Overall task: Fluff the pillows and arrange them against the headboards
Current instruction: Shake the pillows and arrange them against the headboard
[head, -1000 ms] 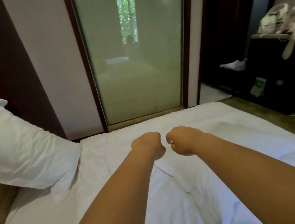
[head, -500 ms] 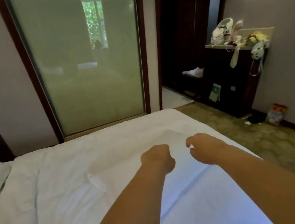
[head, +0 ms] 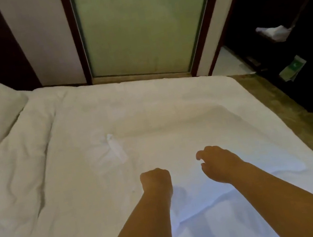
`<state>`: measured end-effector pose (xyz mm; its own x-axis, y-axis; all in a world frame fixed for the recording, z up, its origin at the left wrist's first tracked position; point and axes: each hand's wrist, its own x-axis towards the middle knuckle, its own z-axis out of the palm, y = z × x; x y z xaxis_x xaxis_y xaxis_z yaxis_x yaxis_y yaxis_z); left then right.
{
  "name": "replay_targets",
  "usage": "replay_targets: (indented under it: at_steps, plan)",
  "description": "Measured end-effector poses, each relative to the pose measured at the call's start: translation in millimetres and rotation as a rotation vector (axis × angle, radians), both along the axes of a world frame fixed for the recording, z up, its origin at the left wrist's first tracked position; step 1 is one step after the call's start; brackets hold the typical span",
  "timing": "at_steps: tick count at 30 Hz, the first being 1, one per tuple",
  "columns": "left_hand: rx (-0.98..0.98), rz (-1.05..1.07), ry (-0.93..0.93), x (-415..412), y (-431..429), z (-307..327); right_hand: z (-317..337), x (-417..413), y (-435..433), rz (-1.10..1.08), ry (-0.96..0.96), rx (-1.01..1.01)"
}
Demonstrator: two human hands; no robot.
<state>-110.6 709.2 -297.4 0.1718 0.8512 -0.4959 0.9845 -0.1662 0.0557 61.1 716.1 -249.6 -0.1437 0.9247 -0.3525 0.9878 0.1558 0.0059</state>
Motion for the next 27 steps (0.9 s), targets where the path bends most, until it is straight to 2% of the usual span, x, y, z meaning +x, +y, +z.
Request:
replay_targets:
  at_steps: [3,6,11,15,19,23,27]
  plan:
    - [-0.064,0.149,-0.037,-25.3,37.6,-51.5,-37.4,-30.1,61.7,0.083,0.009,-0.065]
    - [-0.158,0.45,-0.171,-41.7,64.7,-99.0,-82.8,-62.0,102.4,0.146,0.044,-0.107]
    - [-0.292,1.02,-0.41,-50.8,93.7,-166.1,-157.3,-93.8,114.5,0.233,0.063,-0.203]
    - [-0.314,1.338,-0.645,-48.6,102.7,-194.1,-189.5,-94.1,116.3,0.258,0.078,-0.193]
    - [-0.343,1.376,-0.764,-43.7,108.3,-206.5,-204.9,-95.0,132.8,0.247,0.053,-0.285]
    - [-0.319,1.295,-0.687,-45.2,110.7,-217.2,-221.0,-100.2,153.5,0.259,0.019,-0.485]
    - [-0.256,1.212,-0.582,-41.7,111.6,-217.6,-231.7,-99.8,157.0,0.235,0.065,-0.503]
